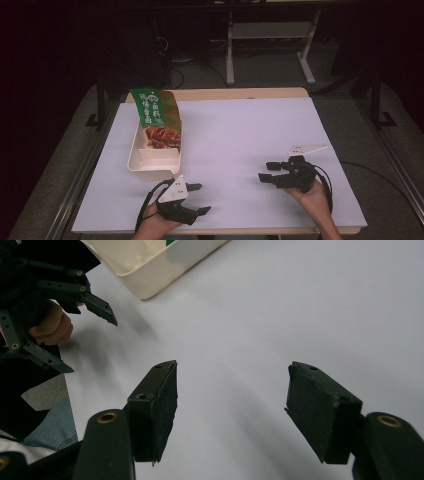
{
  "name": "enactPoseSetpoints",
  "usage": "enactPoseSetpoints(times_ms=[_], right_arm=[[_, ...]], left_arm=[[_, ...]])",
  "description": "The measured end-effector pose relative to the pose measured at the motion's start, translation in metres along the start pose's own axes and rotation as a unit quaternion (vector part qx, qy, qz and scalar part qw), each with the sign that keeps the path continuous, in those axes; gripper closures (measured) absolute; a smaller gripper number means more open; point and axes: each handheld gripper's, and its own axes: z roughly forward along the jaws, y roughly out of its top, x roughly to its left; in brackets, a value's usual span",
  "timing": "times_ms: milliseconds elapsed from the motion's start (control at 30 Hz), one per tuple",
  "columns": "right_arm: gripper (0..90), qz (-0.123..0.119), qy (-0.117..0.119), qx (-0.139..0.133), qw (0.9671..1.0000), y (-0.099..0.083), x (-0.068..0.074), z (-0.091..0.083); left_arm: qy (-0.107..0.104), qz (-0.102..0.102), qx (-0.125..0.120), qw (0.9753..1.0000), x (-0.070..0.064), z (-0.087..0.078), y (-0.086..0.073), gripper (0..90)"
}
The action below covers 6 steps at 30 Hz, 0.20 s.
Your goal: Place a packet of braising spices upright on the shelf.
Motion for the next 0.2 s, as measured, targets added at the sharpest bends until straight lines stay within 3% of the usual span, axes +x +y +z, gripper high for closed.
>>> enactPoseSetpoints(times_ms=[200], right_arm=[[36.0,0.012,-0.003,-0.009,0.9999,-0.0097,-0.0011,-0.001]], left_arm=[[-0.001,0.001,-0.001,1.0,-0.0001,-0.0003,0.0004,26.4]])
